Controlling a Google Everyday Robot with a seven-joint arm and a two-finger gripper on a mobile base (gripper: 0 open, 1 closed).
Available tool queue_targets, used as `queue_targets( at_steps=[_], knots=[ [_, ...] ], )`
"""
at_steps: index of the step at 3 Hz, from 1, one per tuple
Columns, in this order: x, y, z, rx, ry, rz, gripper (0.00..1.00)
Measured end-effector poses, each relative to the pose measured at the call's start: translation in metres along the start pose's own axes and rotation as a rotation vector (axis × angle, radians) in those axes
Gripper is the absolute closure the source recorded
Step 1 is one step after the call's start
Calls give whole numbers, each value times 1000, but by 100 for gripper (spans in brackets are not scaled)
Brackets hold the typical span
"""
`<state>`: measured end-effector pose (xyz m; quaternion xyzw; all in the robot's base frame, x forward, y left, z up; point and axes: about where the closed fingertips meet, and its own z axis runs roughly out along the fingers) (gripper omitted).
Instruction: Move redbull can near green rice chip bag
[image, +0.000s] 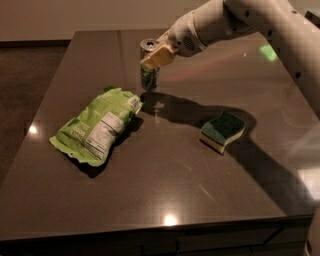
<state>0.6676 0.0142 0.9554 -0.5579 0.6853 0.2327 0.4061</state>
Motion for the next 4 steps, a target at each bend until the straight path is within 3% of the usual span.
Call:
queue_targets(
  at_steps=[1,3,4],
  knots=[
    [-2,14,9,-55,-2,-27,100],
    [-2,28,22,-160,30,-77,49],
    [-2,35,26,-199,45,-105,18]
  ],
)
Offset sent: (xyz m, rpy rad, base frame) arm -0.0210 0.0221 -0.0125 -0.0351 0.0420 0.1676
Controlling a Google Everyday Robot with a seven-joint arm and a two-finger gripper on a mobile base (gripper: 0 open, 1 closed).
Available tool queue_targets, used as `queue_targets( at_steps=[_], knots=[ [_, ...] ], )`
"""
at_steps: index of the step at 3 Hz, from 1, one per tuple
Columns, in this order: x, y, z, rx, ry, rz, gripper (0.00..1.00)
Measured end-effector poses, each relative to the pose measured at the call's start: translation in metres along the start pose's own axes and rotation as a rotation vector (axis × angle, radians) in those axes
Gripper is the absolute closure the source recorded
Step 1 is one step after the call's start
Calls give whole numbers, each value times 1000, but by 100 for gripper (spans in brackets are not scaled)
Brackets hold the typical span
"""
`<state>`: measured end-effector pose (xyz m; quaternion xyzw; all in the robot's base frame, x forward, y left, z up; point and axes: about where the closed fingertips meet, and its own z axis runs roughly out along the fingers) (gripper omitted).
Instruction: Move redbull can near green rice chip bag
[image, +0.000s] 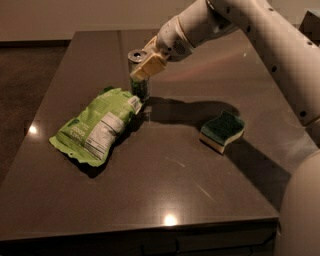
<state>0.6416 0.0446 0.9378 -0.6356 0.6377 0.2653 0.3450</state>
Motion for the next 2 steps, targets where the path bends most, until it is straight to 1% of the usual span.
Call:
queue_targets(
  at_steps=[1,2],
  knots=[
    [2,4,5,-33,21,-22,0],
    [2,4,5,-33,21,-22,0]
  ],
)
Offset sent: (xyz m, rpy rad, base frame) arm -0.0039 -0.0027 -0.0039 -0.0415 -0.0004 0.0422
